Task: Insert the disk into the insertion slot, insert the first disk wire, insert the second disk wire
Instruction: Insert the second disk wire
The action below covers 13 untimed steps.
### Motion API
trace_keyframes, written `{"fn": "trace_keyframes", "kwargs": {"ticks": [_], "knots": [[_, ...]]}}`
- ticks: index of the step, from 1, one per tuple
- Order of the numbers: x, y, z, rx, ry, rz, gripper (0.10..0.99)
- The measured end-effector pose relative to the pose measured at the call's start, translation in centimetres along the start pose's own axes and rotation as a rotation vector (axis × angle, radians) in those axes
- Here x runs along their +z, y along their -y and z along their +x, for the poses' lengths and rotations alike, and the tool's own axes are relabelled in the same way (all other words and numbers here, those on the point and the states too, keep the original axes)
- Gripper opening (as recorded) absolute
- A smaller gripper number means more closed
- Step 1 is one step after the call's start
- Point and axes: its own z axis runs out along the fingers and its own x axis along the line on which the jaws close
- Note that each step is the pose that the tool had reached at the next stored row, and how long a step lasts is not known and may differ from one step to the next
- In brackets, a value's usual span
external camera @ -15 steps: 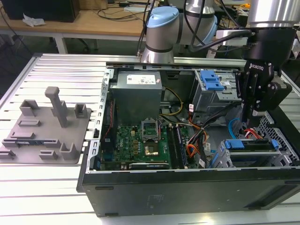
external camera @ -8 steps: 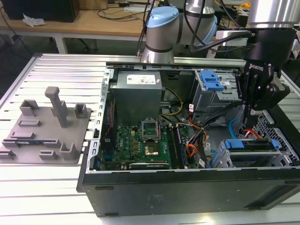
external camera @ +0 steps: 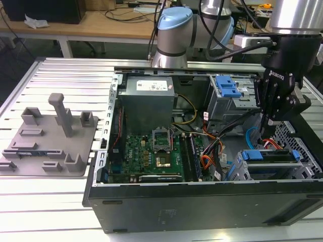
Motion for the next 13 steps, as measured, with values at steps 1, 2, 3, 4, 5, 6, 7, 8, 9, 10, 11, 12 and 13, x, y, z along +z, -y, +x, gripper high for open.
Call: {"fn": "trace_keyframes", "kwargs": {"ticks": [1,2,3,4,5,6,7,8,9,10,11,12,13], "knots": [[0.00,0.00,0.14,0.000,0.0077,0.000,0.161],[0.01,0.00,0.28,0.001,0.0167,0.001,0.161],[0.02,0.01,0.42,0.001,0.0259,0.001,0.161],[0.06,0.01,0.67,0.003,0.0458,0.002,0.161],[0.10,0.01,0.82,0.003,0.0608,0.003,0.161],[0.13,0.01,0.94,0.004,0.0738,0.004,0.161],[0.16,0.01,1.12,0.005,0.0900,0.005,0.161],[0.17,0.01,1.26,0.006,0.0991,0.005,0.161],[0.20,0.01,1.43,0.006,0.1132,0.005,0.161],[0.21,0.01,1.57,0.007,0.1268,0.005,0.161],[0.25,0.11,1.80,0.008,0.1509,0.005,0.161],[0.29,0.31,2.02,0.009,0.1695,0.005,0.161],[0.32,0.50,2.18,0.009,0.1887,0.005,0.161]]}}
